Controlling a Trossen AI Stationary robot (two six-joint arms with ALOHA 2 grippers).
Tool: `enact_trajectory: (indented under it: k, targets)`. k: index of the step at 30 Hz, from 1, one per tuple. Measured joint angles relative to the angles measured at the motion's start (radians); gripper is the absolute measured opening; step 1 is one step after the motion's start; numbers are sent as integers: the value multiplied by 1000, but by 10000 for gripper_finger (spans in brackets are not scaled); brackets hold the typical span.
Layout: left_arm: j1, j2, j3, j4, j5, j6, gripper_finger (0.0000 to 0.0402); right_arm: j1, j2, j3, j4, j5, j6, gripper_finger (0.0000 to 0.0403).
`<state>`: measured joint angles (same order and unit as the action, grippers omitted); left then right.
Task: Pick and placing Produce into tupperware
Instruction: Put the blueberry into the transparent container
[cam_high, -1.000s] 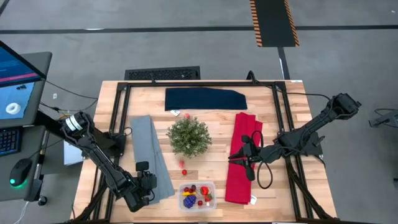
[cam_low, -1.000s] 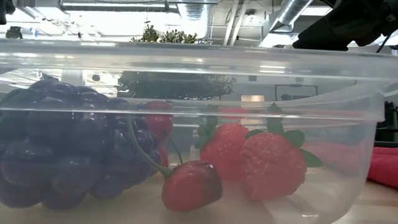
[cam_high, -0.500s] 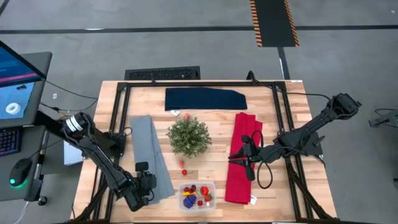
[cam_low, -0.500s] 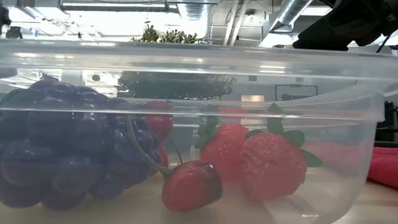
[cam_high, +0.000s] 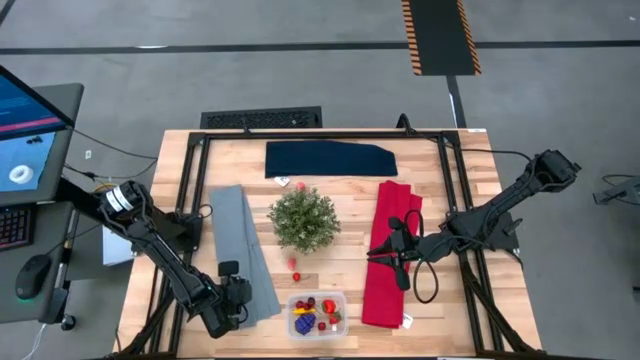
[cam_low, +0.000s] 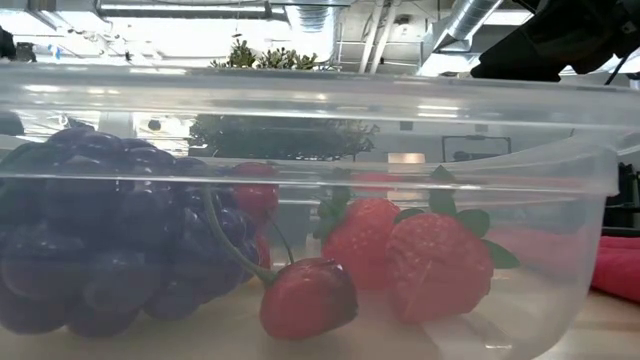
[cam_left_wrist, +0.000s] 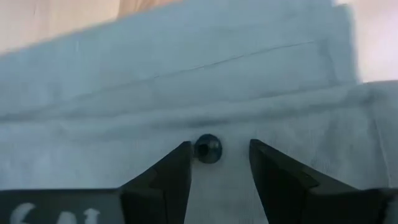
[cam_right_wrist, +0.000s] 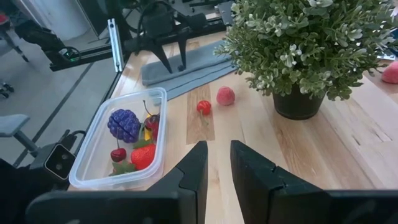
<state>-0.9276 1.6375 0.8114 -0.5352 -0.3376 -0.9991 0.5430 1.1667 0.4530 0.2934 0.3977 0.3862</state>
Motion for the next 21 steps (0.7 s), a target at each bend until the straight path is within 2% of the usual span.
enact_trajectory:
  k: [11,15,21]
  targets:
    - [0,0,-16,37,1,-5,144,0,0,0,0,0,0,92]
    - [0,-1,-16,37,5,-2,112,0,0,0,0,0,0,92]
    - [0,-1,-17,39,-2,22,42,0,0,0,0,0,0,92]
